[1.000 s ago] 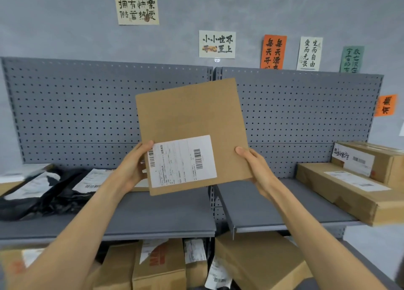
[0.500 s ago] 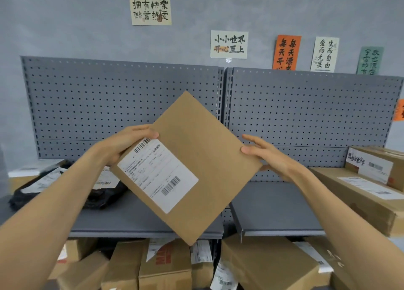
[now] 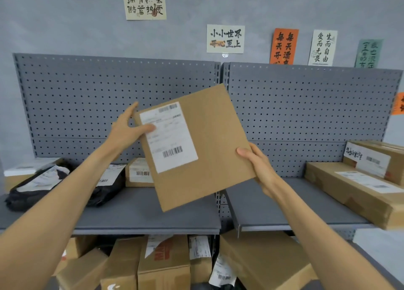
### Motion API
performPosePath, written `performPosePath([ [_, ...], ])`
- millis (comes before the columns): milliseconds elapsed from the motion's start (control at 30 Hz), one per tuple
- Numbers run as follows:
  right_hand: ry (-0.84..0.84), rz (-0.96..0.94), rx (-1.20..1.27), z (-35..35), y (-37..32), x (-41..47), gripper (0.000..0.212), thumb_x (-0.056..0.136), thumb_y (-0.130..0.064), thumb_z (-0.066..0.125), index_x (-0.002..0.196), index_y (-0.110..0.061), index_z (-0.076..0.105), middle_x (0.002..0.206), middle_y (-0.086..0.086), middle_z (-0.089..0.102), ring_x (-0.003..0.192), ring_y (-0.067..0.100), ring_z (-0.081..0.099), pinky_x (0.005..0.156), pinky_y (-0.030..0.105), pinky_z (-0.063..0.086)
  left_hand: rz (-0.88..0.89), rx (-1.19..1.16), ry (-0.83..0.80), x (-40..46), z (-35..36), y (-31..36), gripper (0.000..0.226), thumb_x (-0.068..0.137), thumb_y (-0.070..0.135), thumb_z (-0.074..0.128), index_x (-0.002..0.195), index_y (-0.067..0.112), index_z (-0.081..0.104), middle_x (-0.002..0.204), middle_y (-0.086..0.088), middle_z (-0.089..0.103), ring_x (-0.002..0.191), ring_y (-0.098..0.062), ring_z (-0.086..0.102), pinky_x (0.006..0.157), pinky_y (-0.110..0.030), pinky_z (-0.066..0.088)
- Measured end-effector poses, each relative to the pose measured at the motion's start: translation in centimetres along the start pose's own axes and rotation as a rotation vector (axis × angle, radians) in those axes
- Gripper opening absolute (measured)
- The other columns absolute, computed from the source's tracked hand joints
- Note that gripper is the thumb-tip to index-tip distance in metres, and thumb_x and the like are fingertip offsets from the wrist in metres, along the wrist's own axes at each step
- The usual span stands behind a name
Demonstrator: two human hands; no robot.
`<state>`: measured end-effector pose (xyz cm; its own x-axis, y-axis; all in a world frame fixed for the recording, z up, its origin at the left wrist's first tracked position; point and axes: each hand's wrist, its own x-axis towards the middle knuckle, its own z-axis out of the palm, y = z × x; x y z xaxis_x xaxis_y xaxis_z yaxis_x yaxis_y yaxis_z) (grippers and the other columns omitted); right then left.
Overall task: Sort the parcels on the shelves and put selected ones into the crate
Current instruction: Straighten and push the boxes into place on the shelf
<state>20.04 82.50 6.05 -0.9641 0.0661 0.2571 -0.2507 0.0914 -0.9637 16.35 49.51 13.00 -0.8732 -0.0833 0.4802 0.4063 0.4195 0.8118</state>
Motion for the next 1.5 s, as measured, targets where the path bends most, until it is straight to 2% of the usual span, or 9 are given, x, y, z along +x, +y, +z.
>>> performPosePath([
  [67, 0.034, 0.043, 0.102, 0.5, 0.9, -0.1, 0.044, 0.083, -0.048, 0.065, 0.122, -0.03, 0.055, 0.118, 0.0, 0.067, 0.109, 0.022, 0.063, 0.083, 0.04, 0.054, -0.033, -0.091, 0.022, -0.6, 0.7, -1.2, 0.08, 0.087, 0.03, 0.068, 0.151, 0.032, 0.021, 0.155, 0.0, 0.027, 0.14, -0.024, 0.03, 0.105, -0.042, 0.034],
  [267, 0.061, 0.174, 0.229, 2.9, 3.0, -0.3, 0.046, 0.089, -0.053, 0.056, 0.127, -0.03, 0.046, 0.123, 0.0, 0.059, 0.111, 0.024, 0.059, 0.085, 0.051, 0.055, -0.145, -0.385, -0.06, -3.5, 4.3, -4.1, 0.054, 0.087, 0.029, 0.067, 0.131, 0.036, 0.036, 0.137, 0.004, 0.049, 0.116, -0.018, 0.055, 0.08, -0.035, 0.047],
  [367, 0.066, 0.228, 0.24, 3.5, 3.9, -0.1, 0.051, 0.087, -0.055, 0.057, 0.13, -0.031, 0.044, 0.125, 0.001, 0.057, 0.112, 0.026, 0.057, 0.088, 0.055, 0.053, -0.213, -0.515, -0.059, -4.2, 4.9, -5.2, 0.051, 0.083, 0.029, 0.068, 0.125, 0.036, 0.041, 0.131, 0.006, 0.055, 0.109, -0.017, 0.06, 0.08, -0.035, 0.051],
  [467, 0.075, 0.266, 0.207, 3.4, 4.3, 0.1, 0.052, 0.087, -0.058, 0.057, 0.13, -0.032, 0.043, 0.125, 0.0, 0.057, 0.111, 0.027, 0.058, 0.089, 0.058, 0.052, -0.259, -0.498, -0.062, -4.4, 4.9, -6.3, 0.062, 0.073, 0.037, 0.07, 0.13, 0.038, 0.047, 0.125, 0.007, 0.061, 0.113, -0.019, 0.061, 0.093, -0.045, 0.051],
  [533, 0.071, 0.291, 0.157, 3.0, 4.6, 0.2, 0.053, 0.086, -0.061, 0.055, 0.13, -0.033, 0.044, 0.124, -0.001, 0.058, 0.11, 0.027, 0.059, 0.09, 0.057, 0.051, -0.274, -0.484, -0.071, -4.4, 5.3, -6.7, 0.054, 0.082, 0.032, 0.068, 0.131, 0.037, 0.047, 0.123, 0.005, 0.061, 0.112, -0.019, 0.06, 0.095, -0.047, 0.05],
  [700, 0.078, 0.357, 0.097, 1.3, 4.9, 0.6, 0.05, 0.088, -0.059, 0.053, 0.128, -0.03, 0.051, 0.12, 0.001, 0.063, 0.106, 0.024, 0.06, 0.078, 0.043, 0.052, -0.332, -0.44, -0.105, -4.6, 7.2, -7.1, 0.046, 0.09, 0.03, 0.063, 0.133, 0.031, 0.049, 0.116, 0.005, 0.062, 0.102, -0.011, 0.061, 0.083, -0.033, 0.051],
  [900, 0.107, 0.491, 0.115, 0.7, 5.6, 1.5, 0.038, 0.088, -0.046, 0.058, 0.116, -0.021, 0.06, 0.113, 0.008, 0.066, 0.104, 0.029, 0.06, 0.085, 0.043, 0.049, -0.49, -0.276, -0.178, -5.0, 8.6, -8.4, 0.04, 0.092, 0.042, 0.056, 0.129, 0.027, 0.051, 0.113, 0.005, 0.064, 0.095, -0.015, 0.061, 0.068, -0.034, 0.049],
  [1100, 0.095, 0.559, 0.174, 2.3, 5.8, 2.4, 0.02, 0.093, -0.033, 0.057, 0.102, -0.015, 0.06, 0.094, 0.009, 0.066, 0.08, 0.024, 0.061, 0.063, 0.034, 0.048, -0.626, -0.26, -0.172, -4.1, 8.2, -9.9, 0.043, 0.09, 0.045, 0.056, 0.124, 0.02, 0.056, 0.112, -0.004, 0.065, 0.095, -0.022, 0.06, 0.073, -0.036, 0.047],
  [1500, 0.13, 0.629, 0.186, 4.6, 7.2, 3.6, 0.028, 0.093, -0.029, 0.058, 0.115, -0.012, 0.058, 0.1, 0.011, 0.065, 0.087, 0.027, 0.062, 0.071, 0.039, 0.052, -0.728, -0.229, -0.167, -2.4, 7.8, -12.3, 0.045, 0.09, 0.042, 0.057, 0.126, 0.015, 0.056, 0.101, -0.005, 0.064, 0.094, -0.026, 0.059, 0.081, -0.036, 0.046],
])
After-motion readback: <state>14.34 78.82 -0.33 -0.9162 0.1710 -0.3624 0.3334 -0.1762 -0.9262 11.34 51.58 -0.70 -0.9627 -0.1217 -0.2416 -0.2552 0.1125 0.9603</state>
